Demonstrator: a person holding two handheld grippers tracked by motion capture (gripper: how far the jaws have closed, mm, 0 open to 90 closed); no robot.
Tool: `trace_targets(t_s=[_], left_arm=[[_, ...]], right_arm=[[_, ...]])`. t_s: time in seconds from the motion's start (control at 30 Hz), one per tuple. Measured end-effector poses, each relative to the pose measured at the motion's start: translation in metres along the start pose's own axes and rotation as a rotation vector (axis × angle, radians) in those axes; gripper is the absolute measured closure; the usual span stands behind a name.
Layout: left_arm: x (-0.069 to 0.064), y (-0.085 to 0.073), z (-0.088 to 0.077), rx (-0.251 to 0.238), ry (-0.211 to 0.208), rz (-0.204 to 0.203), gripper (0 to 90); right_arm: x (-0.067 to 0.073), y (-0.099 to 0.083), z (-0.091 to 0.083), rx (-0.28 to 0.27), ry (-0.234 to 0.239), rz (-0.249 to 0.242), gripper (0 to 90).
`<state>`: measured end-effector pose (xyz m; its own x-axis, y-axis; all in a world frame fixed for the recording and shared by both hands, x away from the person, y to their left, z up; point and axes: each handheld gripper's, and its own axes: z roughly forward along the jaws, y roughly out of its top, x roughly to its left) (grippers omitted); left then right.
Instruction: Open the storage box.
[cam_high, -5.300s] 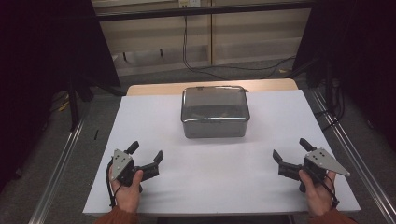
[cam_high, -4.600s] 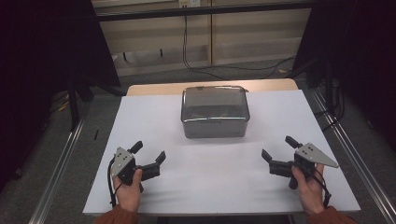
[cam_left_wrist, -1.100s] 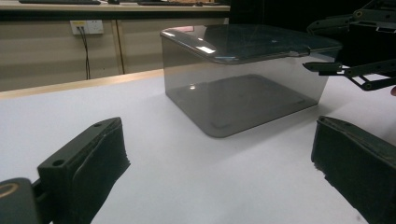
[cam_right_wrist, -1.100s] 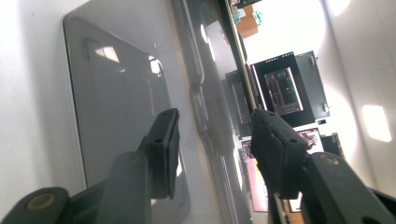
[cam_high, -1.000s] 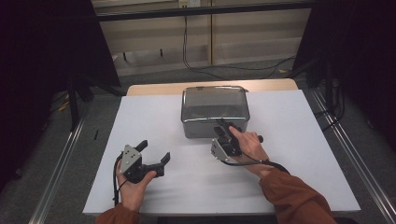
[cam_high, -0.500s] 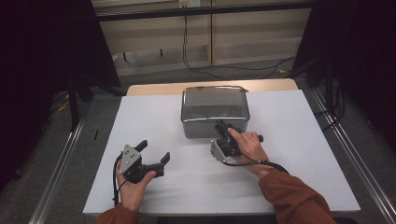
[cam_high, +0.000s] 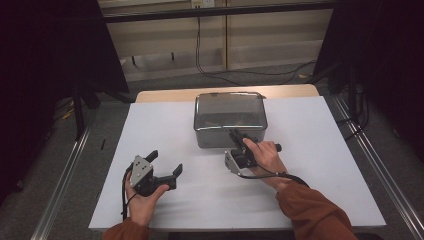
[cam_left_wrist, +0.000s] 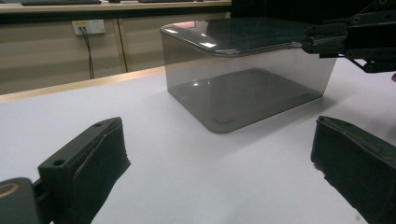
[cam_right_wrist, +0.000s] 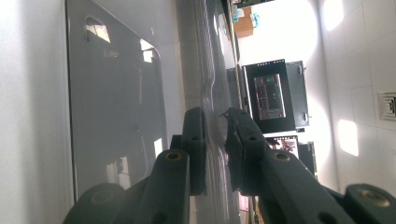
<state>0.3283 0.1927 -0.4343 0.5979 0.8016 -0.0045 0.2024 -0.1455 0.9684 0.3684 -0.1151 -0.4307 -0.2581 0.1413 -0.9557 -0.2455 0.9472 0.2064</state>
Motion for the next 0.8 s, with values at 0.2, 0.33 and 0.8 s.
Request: trace_targets(t_s=[0.2,0.33,0.8], left_arm=[[0.0013,0.0003,-0.0004,-0.003,-0.004,-0.009,3.3],[0.0017,0.0004,-0.0006,-0.003,-0.004,-0.012,3.3],[0.0016,0.0001,-0.0014,-0.002,-0.004,-0.025,3.2]], right_arm=[[-0.0011,-0.0002,-0.0003,-0.003,-0.001,0.010,78.5],[-0.0011,-0.0006,-0.0005,-0.006,-0.001,0.014,78.4],[-0.0049,-0.0018,-0.0014,-0.014,-0.008,0.029,78.3]])
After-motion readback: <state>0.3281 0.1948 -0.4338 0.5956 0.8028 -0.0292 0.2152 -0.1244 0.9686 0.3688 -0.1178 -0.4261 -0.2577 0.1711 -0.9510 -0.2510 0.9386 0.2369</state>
